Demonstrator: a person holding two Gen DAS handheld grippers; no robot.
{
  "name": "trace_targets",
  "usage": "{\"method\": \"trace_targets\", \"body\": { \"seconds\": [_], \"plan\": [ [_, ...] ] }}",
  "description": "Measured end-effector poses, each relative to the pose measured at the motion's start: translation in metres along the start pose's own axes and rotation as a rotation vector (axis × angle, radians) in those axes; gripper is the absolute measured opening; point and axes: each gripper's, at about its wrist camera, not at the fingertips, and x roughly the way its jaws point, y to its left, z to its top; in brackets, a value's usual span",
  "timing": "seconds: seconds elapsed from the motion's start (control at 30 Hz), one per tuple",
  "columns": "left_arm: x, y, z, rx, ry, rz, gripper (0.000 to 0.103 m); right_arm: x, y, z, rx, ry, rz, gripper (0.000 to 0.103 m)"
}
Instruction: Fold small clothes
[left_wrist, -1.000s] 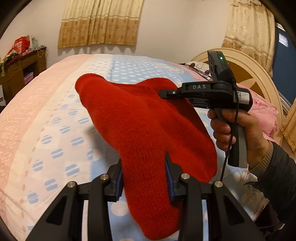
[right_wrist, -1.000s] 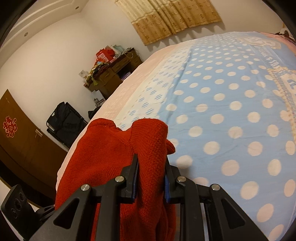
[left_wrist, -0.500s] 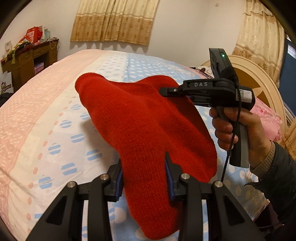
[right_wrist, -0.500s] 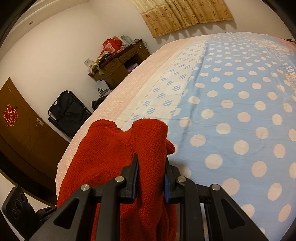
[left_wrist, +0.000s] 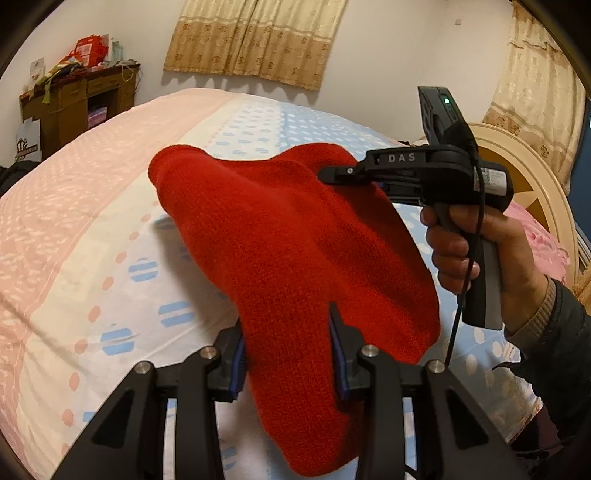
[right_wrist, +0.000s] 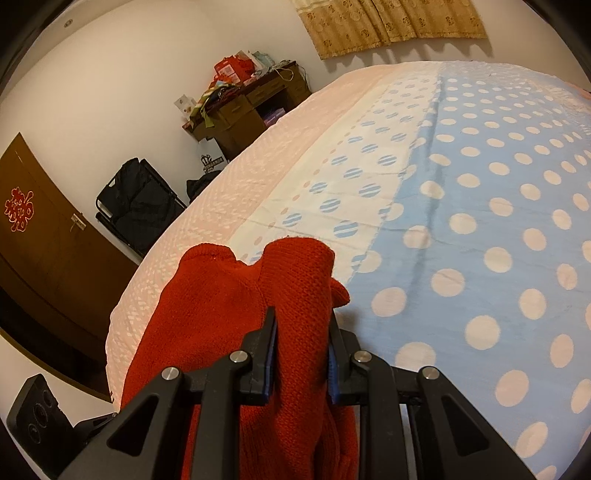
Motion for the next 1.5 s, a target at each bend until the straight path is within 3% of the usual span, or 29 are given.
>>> {"method": "trace_targets", "body": {
  "seconds": [1.03, 1.2, 1.37, 1.5],
  "plan": [
    [0.012, 0.022, -0.021, -0.060, 0.024, 0.016, 0.040, 0.051, 0.001, -0.007, 0.006, 0.078, -0.015, 0.022],
    [0.011, 0.024, -0.025, -0.073, 0.026, 0.021, 0.045, 0.043, -0.002, -0.010, 0.001, 0.053, 0.010, 0.027],
    [0.010, 0.023, -0.024, -0.062, 0.018, 0.043, 0.050, 0.041, 0.004, -0.012, -0.043, 0.060, -0.032, 0.028],
    [-0.005, 0.024, -0.014, -0.058, -0.037, 0.077, 0.053, 0.008, 0.012, -0.016, -0.076, -0.028, -0.041, 0.029]
  ]
}}
